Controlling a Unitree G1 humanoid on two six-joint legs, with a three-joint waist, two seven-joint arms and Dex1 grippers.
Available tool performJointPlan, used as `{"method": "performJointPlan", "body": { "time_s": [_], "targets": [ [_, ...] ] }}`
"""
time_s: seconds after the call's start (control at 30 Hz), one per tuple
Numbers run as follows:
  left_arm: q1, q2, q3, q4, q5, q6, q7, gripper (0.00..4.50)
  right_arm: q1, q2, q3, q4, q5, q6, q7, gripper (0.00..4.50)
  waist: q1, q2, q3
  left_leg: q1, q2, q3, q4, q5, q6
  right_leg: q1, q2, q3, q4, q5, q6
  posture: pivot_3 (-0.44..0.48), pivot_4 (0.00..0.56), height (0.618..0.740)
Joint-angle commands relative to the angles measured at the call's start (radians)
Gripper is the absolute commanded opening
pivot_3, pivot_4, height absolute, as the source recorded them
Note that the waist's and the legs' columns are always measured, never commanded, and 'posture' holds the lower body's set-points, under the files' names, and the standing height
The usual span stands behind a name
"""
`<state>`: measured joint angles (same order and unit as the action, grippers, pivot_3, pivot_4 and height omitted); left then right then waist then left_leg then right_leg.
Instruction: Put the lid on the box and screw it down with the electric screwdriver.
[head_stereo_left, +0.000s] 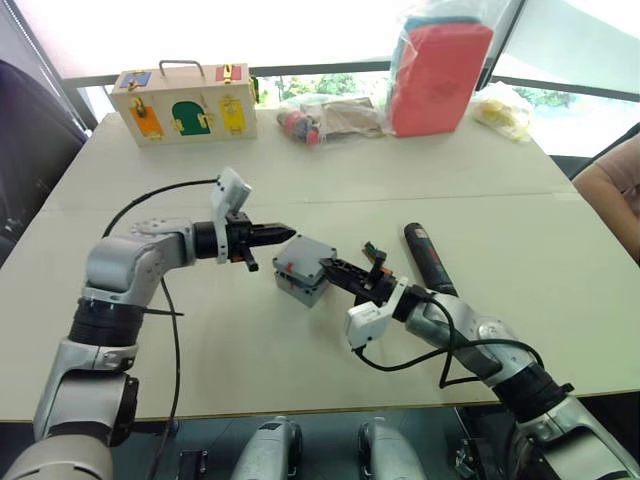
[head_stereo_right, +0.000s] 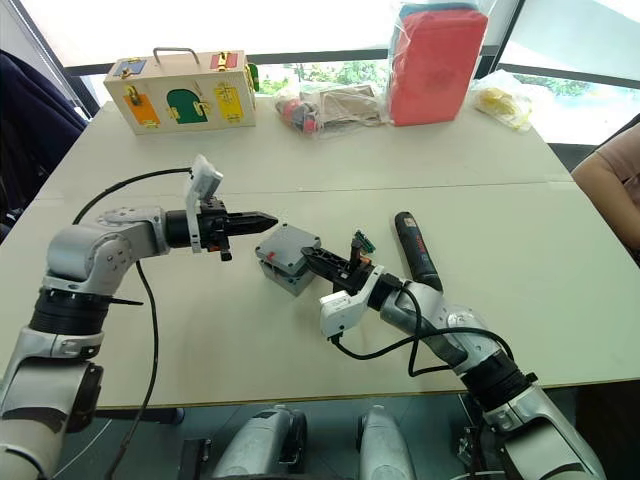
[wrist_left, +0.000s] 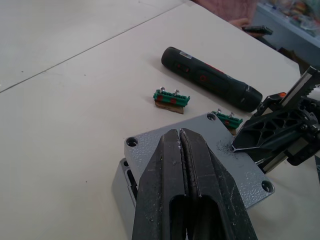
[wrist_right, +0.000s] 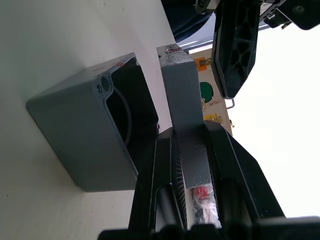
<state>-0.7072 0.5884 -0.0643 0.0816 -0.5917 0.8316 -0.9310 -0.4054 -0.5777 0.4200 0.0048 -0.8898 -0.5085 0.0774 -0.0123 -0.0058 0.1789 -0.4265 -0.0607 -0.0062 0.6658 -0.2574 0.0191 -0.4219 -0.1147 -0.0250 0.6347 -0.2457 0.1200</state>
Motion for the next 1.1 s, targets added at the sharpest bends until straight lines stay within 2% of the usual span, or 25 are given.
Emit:
{"method": "performJointPlan", "body": {
  "time_s": [0.03, 1.1],
  "targets": [
    [0.003, -0.008, -0.004, 0.005, 0.043, -0.049, 0.002, 0.02, -0.001, 0.008, -0.011, -0.017, -0.009, 0.003, -0.013, 0.12, -0.001, 0.000, 0.000, 0.000, 0.000, 0.000, 0.000, 0.000, 0.000, 0.000, 0.000, 0.000, 0.000, 0.000, 0.000, 0.000, 0.150, 0.740],
    [0.009, -0.050, -0.024, 0.004, 0.144, -0.089, -0.022, 0.02, 0.004, 0.043, 0.014, 0.005, -0.043, 0.038, 0.029, 0.12, 0.000, 0.000, 0.000, 0.000, 0.000, 0.000, 0.001, 0.000, 0.000, 0.000, 0.000, 0.000, 0.001, 0.000, 0.000, 0.000, 0.150, 0.740]
  ]
}}
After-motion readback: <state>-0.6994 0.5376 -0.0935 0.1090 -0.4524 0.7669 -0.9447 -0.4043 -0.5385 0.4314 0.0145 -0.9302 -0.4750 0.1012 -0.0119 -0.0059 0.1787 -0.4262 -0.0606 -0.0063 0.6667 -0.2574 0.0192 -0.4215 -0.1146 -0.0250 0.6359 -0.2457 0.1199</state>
